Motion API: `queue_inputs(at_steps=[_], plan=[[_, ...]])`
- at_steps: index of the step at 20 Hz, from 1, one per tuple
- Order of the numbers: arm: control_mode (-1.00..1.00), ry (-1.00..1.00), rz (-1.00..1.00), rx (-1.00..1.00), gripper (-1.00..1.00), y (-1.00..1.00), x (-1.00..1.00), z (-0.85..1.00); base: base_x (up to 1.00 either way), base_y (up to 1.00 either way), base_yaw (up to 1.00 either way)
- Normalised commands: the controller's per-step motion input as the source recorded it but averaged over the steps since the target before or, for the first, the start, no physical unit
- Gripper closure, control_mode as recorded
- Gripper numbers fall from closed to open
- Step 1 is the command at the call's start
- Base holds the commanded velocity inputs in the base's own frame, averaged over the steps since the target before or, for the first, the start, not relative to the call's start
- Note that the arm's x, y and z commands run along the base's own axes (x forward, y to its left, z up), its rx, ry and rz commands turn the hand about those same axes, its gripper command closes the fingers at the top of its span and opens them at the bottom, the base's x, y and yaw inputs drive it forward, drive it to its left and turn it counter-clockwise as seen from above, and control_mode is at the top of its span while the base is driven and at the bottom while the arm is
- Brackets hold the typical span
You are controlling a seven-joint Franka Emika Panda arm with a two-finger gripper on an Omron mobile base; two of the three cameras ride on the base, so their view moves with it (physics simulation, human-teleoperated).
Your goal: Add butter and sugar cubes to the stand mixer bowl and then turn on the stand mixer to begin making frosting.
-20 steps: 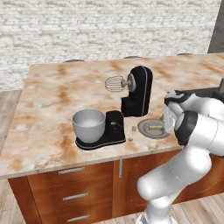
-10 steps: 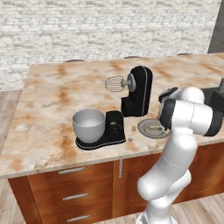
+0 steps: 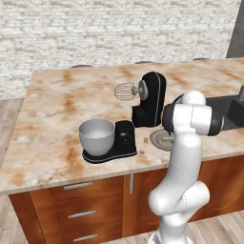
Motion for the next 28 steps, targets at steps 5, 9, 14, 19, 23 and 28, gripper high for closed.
queue_inputs(at_steps=[5, 9, 14, 19, 23, 28], plan=[[-1.0, 0.0, 0.01, -0.04, -1.0, 0.01, 0.21, -0.4, 0.0, 0.0, 0.0], [-1.0, 0.01, 0.0, -0.05, 1.0, 0.08, 0.23, -0.38, 0.0, 0.0, 0.0], [-1.0, 0.0, 0.0, -0.04, 1.0, 0.01, 0.0, -0.17, 0.0, 0.0, 0.0], [-1.0, -0.14, -0.03, 0.0, 1.0, 0.01, -0.48, 0.61, 0.0, 0.0, 0.0], [-1.0, -0.2, -0.04, 0.0, 1.0, 0.17, -0.63, 0.98, 0.0, 0.0, 0.0], [-1.0, -0.06, -0.01, -0.01, 1.0, 0.52, -0.78, 0.61, 0.0, 0.0, 0.0]])
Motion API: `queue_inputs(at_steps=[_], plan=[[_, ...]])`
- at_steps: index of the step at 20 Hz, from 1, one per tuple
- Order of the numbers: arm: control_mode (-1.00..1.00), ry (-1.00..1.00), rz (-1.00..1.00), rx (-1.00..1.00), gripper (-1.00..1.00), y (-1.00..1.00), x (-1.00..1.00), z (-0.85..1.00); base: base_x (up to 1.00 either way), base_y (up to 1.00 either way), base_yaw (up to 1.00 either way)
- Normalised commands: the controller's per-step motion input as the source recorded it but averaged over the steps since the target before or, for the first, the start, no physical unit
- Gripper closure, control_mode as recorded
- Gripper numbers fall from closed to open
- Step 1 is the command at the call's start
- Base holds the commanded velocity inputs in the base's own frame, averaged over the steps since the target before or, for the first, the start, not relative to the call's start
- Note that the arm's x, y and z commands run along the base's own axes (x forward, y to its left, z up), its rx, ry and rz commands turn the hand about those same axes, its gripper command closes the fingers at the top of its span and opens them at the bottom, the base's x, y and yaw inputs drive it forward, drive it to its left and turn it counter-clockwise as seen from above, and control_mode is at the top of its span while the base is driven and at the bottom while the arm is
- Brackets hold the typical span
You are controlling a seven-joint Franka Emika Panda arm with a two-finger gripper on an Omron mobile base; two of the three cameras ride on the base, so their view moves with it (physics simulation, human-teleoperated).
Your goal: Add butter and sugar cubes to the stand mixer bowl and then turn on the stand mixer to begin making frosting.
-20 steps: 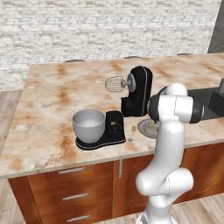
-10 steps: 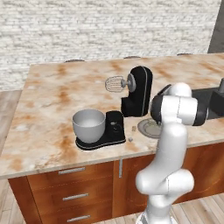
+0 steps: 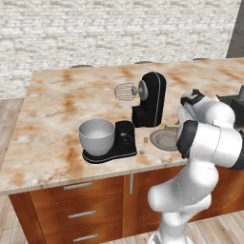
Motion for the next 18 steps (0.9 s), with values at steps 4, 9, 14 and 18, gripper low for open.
queue_inputs(at_steps=[4, 9, 14, 18], plan=[[-1.0, 0.0, 0.0, -0.08, 1.0, 0.64, -0.93, 0.42, 0.0, 0.0, 0.0], [-1.0, 0.0, -0.01, -0.09, 1.0, 0.68, -0.84, 0.5, 0.0, 0.0, 0.0], [-1.0, 0.01, -0.01, -0.09, 1.0, 0.86, -0.48, 0.6, 0.0, 0.0, 0.0], [-1.0, 0.07, -0.03, -0.11, 1.0, 0.93, -0.05, 0.57, 0.0, 0.0, 0.0]])
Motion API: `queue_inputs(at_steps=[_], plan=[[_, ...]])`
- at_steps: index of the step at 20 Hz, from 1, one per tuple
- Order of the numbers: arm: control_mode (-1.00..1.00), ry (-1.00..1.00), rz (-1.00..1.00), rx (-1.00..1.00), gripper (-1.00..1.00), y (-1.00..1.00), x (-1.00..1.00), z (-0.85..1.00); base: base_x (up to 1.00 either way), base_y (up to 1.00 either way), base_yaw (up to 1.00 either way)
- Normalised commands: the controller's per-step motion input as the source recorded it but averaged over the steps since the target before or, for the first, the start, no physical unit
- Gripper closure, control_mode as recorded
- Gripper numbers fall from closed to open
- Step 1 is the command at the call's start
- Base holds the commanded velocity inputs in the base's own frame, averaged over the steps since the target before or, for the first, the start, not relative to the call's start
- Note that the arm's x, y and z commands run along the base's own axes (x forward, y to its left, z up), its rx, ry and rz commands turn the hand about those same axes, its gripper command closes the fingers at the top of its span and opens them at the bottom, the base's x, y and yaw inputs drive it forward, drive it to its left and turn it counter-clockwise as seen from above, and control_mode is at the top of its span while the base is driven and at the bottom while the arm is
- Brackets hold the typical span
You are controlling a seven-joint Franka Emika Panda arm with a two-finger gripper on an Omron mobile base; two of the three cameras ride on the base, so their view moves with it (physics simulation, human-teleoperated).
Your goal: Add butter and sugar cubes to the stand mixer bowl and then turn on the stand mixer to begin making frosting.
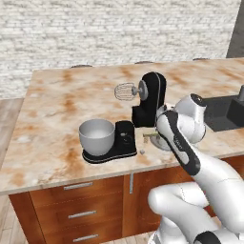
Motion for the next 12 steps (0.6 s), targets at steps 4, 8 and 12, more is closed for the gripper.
queue_inputs(at_steps=[4, 8, 12], plan=[[-1.0, 0.14, -0.04, -0.1, 1.0, 0.82, 0.02, 0.54, 0.0, 0.0, 0.0], [-1.0, 0.18, -0.04, -0.1, 1.0, 0.63, 0.17, 0.5, 0.0, 0.0, 0.0], [-1.0, 0.17, -0.06, -0.09, 1.0, 0.54, 0.25, 0.37, 0.0, 0.0, 0.0]])
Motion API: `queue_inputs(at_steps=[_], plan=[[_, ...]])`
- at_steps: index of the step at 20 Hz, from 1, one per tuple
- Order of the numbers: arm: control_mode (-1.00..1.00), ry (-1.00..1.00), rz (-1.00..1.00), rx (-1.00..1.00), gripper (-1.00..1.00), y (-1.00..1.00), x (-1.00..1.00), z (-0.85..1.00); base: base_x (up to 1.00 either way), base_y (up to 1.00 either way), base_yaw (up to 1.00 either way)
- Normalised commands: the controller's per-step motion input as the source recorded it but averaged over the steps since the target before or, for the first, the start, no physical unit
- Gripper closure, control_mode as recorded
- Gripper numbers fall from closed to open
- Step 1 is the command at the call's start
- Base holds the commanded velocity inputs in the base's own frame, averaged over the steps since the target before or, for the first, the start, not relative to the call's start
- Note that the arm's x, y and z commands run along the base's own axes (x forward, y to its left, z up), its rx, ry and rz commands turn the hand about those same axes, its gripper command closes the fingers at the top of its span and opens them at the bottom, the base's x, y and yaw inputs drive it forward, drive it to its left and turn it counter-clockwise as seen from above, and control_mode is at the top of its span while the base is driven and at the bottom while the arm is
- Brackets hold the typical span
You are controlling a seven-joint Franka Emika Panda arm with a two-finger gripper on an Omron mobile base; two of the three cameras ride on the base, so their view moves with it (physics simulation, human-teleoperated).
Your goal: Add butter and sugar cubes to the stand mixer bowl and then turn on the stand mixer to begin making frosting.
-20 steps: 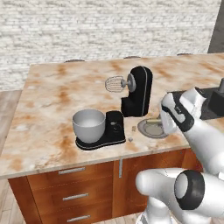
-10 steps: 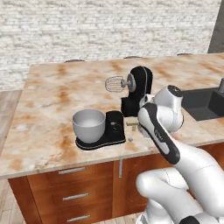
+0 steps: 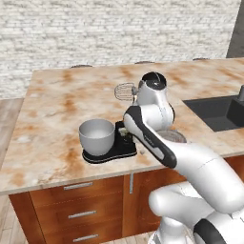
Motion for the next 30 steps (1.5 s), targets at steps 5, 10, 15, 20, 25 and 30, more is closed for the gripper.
queue_inputs(at_steps=[5, 10, 15, 20, 25, 30], plan=[[-1.0, 0.14, -0.06, -0.1, 1.0, 0.58, 0.21, 0.22, 0.0, 0.0, 0.0], [-1.0, 0.06, -0.05, -0.05, 1.0, 0.47, 0.26, 0.01, 0.0, 0.0, 0.0], [-1.0, 0.06, -0.05, -0.02, 1.0, 0.26, 0.33, -0.12, 0.0, 0.0, 0.0], [-1.0, 0.06, -0.04, 0.0, 1.0, 0.09, 0.37, -0.39, 0.0, 0.0, 0.0], [-1.0, 0.01, -0.02, 0.0, 1.0, 0.08, 0.4, -0.36, 0.0, 0.0, 0.0], [-1.0, 0.01, -0.03, 0.0, 1.0, 0.18, 0.33, -0.24, 0.0, 0.0, 0.0]])
